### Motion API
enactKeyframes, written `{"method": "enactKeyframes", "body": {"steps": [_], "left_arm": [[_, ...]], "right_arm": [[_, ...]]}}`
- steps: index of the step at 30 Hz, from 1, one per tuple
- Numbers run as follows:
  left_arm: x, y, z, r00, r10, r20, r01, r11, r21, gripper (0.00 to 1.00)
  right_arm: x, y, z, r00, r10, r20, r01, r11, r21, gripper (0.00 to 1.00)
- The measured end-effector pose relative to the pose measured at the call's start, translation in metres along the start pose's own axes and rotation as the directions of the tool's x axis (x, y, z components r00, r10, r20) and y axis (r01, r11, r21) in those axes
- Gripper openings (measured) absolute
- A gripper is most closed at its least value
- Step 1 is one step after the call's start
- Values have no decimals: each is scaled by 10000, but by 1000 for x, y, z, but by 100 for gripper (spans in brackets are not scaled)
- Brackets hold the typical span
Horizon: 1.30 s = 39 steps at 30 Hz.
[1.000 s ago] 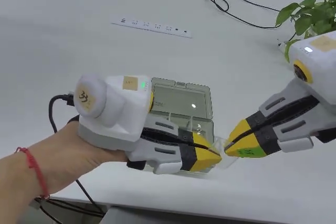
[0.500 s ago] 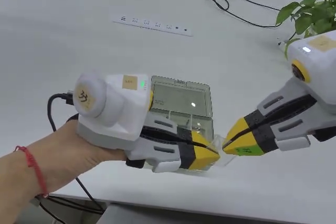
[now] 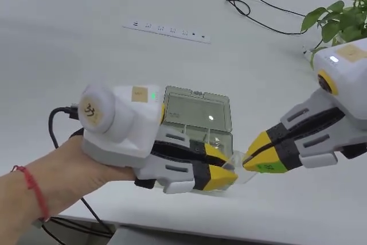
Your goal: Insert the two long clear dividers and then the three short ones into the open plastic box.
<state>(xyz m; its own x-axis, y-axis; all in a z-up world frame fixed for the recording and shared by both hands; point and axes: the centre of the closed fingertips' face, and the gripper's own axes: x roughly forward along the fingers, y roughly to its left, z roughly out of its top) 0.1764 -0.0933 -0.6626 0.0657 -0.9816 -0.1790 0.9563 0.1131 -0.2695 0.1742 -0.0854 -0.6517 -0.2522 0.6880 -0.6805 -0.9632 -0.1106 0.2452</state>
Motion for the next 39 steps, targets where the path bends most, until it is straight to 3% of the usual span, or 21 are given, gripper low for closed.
{"method": "enactKeyframes", "body": {"steps": [17, 34, 39], "left_arm": [[-13, 14, -7, 9969, 771, -158, -773, 9969, -128, 28], [-33, 31, -25, 9844, 1693, -485, -1704, 9852, -193, 59], [-38, 31, -29, 9834, 1758, -451, -1773, 9837, -307, 65]], "right_arm": [[-5, -10, -2, 9994, -346, -62, 346, 9994, 4, 3], [-9, -38, -14, 9937, -999, -499, 1003, 9949, 52, 3], [-9, -48, -20, 9904, -1204, -676, 1212, 9926, 92, 3]]}}
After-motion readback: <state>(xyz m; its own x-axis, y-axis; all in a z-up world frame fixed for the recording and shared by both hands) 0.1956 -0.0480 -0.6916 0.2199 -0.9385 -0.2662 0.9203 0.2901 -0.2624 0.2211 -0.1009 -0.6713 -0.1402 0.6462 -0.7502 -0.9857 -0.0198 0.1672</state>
